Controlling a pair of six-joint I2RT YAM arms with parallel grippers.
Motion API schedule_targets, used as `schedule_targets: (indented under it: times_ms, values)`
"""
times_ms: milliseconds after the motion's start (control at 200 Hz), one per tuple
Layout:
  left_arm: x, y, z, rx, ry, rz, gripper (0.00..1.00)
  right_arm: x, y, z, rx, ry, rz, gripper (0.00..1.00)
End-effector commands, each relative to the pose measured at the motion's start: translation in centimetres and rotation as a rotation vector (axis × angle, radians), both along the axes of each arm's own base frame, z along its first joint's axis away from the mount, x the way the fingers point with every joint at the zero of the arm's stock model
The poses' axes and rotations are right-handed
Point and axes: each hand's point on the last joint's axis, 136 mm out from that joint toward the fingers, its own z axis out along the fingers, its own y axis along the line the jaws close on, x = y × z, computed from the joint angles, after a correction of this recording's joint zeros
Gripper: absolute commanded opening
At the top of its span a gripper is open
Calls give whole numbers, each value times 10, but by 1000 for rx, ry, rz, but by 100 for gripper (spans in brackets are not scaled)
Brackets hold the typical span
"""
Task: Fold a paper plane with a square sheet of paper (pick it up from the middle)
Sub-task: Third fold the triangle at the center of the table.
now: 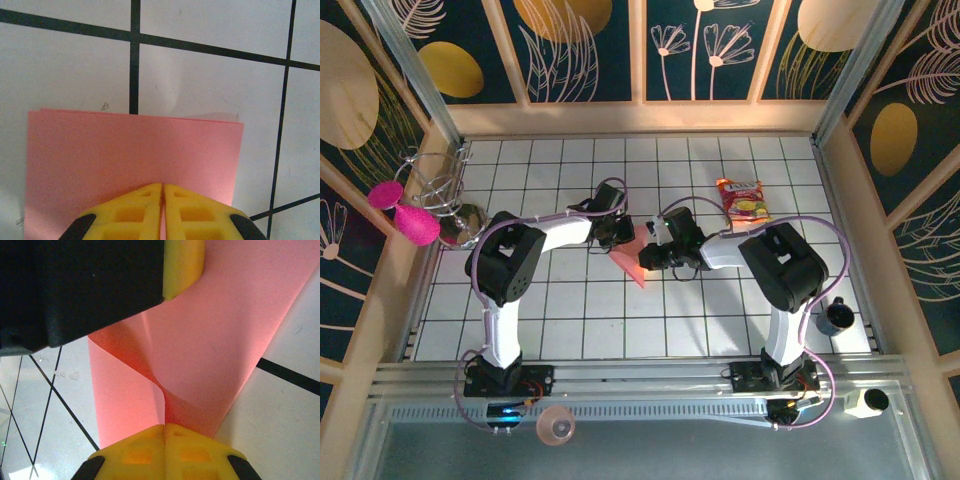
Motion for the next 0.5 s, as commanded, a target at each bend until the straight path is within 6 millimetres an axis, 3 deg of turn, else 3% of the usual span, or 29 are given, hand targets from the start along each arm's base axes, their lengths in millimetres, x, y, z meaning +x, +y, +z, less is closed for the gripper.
schedule_targets:
  times_ms: [0,100,290,496]
  values:
    - [-13,3,-15,30,73,-26,11,1,3,-5,-20,-2,13,0]
    - [-7,-1,2,11,44,-29,12,-1,2,-8,-28,11,15,0]
    - [12,2,63,-17,-93,32,21,-4,-1,-14,-45,28,17,0]
    - [-3,27,79,-32,-123,156,25,-5,-1,-16,-45,32,14,0]
